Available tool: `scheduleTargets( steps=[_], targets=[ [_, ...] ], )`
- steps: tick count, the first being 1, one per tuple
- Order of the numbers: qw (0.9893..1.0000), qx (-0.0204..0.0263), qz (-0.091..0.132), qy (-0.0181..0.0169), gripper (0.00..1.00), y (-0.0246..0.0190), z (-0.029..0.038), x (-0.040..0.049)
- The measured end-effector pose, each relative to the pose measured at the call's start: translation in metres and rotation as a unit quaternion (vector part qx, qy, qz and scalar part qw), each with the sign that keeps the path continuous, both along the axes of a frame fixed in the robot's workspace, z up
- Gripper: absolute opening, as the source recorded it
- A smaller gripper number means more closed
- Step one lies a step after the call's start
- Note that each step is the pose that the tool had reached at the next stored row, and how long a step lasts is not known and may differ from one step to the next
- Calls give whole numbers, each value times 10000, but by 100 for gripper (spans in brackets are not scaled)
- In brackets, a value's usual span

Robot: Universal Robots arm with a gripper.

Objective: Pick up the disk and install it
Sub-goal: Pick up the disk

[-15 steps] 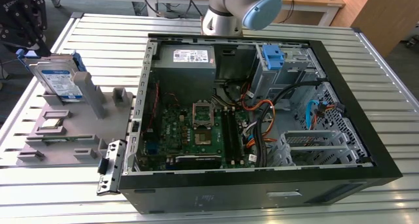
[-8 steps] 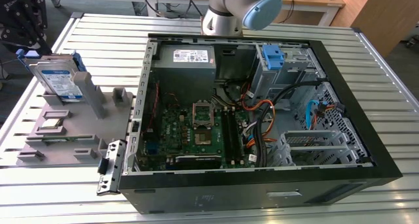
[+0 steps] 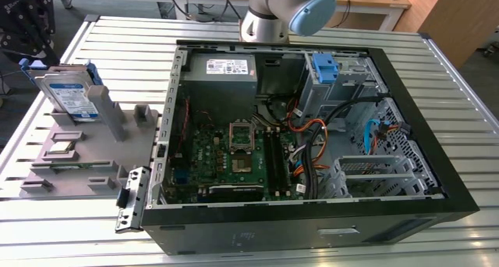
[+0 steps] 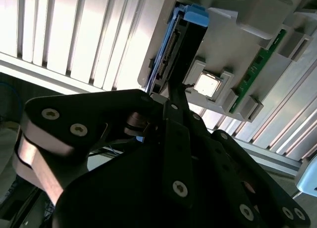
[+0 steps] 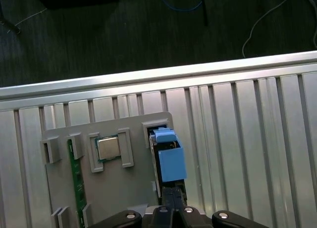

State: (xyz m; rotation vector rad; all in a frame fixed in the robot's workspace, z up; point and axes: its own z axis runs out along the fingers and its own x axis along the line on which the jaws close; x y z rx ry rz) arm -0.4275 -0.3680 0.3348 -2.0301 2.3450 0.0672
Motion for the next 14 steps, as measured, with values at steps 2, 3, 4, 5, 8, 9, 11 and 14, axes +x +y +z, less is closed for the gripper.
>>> scheduleTargets(
  steps=[2, 3, 4, 5, 8, 9, 11, 14],
  targets=[
    [10000, 1, 0, 0, 11, -1, 0, 2],
    [10000, 2, 0, 6, 11, -2, 0, 9],
    [10000, 2, -2, 13, 11, -3, 1, 16],
    [10000, 2, -5, 21, 11, -4, 0, 23],
    [10000, 3, -9, 29, 11, -5, 0, 31],
    [10000, 3, -9, 29, 11, -5, 0, 31],
    [10000, 3, -9, 29, 11, -4, 0, 31],
    [10000, 3, -9, 29, 11, -5, 0, 31]
  ],
)
